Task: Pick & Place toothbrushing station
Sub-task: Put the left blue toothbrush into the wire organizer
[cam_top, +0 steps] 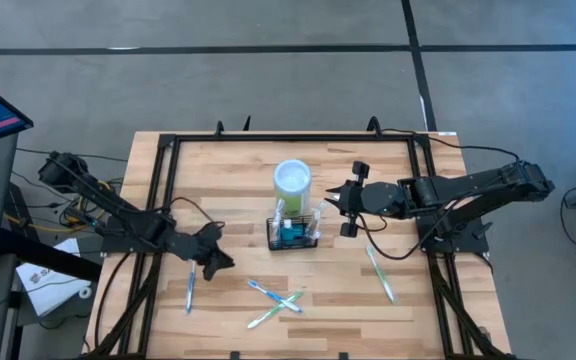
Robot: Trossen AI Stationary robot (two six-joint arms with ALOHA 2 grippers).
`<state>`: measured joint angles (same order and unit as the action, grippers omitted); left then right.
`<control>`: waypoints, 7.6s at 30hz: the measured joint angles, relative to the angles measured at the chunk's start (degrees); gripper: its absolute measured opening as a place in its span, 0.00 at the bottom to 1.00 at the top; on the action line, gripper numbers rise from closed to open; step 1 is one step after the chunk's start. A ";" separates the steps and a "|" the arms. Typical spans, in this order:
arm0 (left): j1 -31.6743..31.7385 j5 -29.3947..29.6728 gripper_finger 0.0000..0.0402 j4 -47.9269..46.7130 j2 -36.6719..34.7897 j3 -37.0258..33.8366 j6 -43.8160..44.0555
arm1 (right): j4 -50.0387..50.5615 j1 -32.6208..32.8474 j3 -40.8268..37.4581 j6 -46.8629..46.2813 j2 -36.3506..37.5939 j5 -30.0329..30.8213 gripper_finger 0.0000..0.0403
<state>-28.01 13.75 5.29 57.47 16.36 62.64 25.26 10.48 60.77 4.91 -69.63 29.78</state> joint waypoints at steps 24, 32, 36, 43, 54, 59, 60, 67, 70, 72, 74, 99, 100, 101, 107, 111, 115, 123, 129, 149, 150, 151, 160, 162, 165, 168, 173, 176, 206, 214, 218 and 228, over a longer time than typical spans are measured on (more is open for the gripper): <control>-0.28 -20.83 0.09 -41.46 0.63 13.29 24.63 | 1.33 0.00 0.00 0.11 0.00 0.00 0.20; -0.17 -23.04 0.12 -45.46 0.87 13.29 26.98 | 1.42 0.00 0.00 0.13 0.00 0.00 0.20; -0.17 -22.93 0.19 -49.93 1.15 13.29 29.21 | 1.40 -0.02 0.00 0.09 0.00 0.00 0.20; -0.16 -19.37 0.31 -50.13 1.18 13.11 29.62 | 1.51 0.00 0.00 0.04 0.00 0.00 0.20; -0.15 -19.09 0.33 -50.11 1.46 9.53 32.74 | 1.49 0.00 0.00 -0.27 0.00 0.00 0.20; -0.15 -16.72 0.33 -50.00 1.46 9.51 32.55 | 1.49 -0.02 0.00 -0.44 0.00 0.00 0.20; -0.15 -16.55 0.33 -50.01 1.46 9.51 32.53 | 1.46 0.00 0.00 -0.44 0.00 0.00 0.20; -0.15 -15.55 0.33 -50.03 1.53 9.46 32.40 | 1.46 -0.01 0.00 -0.44 0.00 0.00 0.20; -0.15 -15.81 0.33 -49.87 1.53 8.40 33.18 | 1.46 0.00 0.00 -0.44 0.00 0.00 0.20; -0.15 -16.77 0.33 -49.54 1.53 7.04 33.69 | 1.46 0.00 0.00 -0.44 0.00 0.00 0.20; -0.15 -16.69 0.33 -47.81 1.53 5.98 33.76 | 1.44 0.00 0.00 -0.44 0.00 0.00 0.20; -0.17 -11.26 0.00 -43.83 0.71 5.79 31.81 | 1.25 -0.02 0.00 -0.46 -0.02 0.00 0.20; -0.17 -10.26 0.00 -43.49 0.46 5.88 31.42 | 1.25 -0.04 0.00 -0.44 0.00 0.00 0.20; -0.17 -8.86 0.00 -43.57 0.12 6.19 30.68 | 1.25 -0.04 0.00 -0.46 0.00 0.00 0.20; -0.17 3.54 0.00 -43.08 -2.96 9.63 24.18 | 1.22 -0.04 0.00 -0.45 0.00 0.00 0.20; -0.15 12.96 0.00 -41.66 -5.65 10.32 19.70 | 1.09 -0.04 0.00 -0.46 0.00 0.02 0.20; -0.13 19.68 0.00 -40.34 -7.49 10.32 16.20 | 1.05 -0.04 0.00 -0.46 0.00 0.02 0.20; -0.07 25.01 0.00 -32.30 -7.35 10.32 7.90 | 1.01 -0.02 0.00 -0.46 -0.01 0.02 0.20; 2.06 29.72 0.00 -22.85 -7.39 10.32 -3.70 | 0.85 -0.02 0.00 -0.46 0.00 0.02 0.20; 14.30 26.27 0.00 11.24 -7.39 10.32 -44.66 | 0.85 -0.02 0.00 -0.44 0.00 0.02 0.20; 14.52 25.68 0.00 12.08 -7.39 10.32 -45.56 | 0.85 -0.02 0.00 -0.45 0.00 0.02 0.20; 14.81 24.94 0.00 12.80 -7.38 10.32 -46.22 | 0.85 -0.02 0.00 -0.46 -0.01 0.02 0.20; 16.83 21.56 0.00 21.38 -2.58 10.32 -52.80 | 0.83 -0.02 0.00 -0.46 0.00 0.04 0.20; 17.48 21.37 0.00 22.79 -1.37 10.32 -53.68 | 0.83 -0.02 0.00 -0.44 -0.02 0.04 0.20; 18.39 20.02 0.00 24.23 0.33 10.32 -53.48 | 0.83 -0.02 0.00 -0.44 0.00 0.02 0.20; 19.07 17.69 0.00 27.18 2.13 10.32 -53.71 | 0.83 -0.02 0.00 -0.44 0.00 0.04 0.20; 20.32 14.63 0.00 30.41 4.72 10.32 -53.77 | 0.83 -0.04 0.00 -0.45 -0.02 0.04 0.20; 20.63 13.53 0.00 31.29 5.01 10.32 -53.20 | 0.83 -0.02 0.00 -0.46 -0.02 0.04 0.20; 20.09 7.32 0.00 29.67 4.83 10.32 -45.65 | 0.83 -0.15 0.00 -0.44 -0.02 0.04 0.20; 20.09 4.90 0.00 29.62 4.37 10.62 -44.21 | 0.83 -0.15 0.00 -0.42 -0.02 0.04 0.20; 19.67 2.72 0.00 29.82 4.37 11.93 -44.72 | 0.85 -0.13 0.00 -0.42 -0.02 0.04 0.20; 20.65 5.67 0.00 25.61 4.70 11.91 -47.18 | 0.85 -0.15 0.00 -0.42 -0.02 0.04 0.20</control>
<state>-7.35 19.42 30.90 62.17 28.27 15.47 26.11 10.33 60.77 4.49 -69.65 29.82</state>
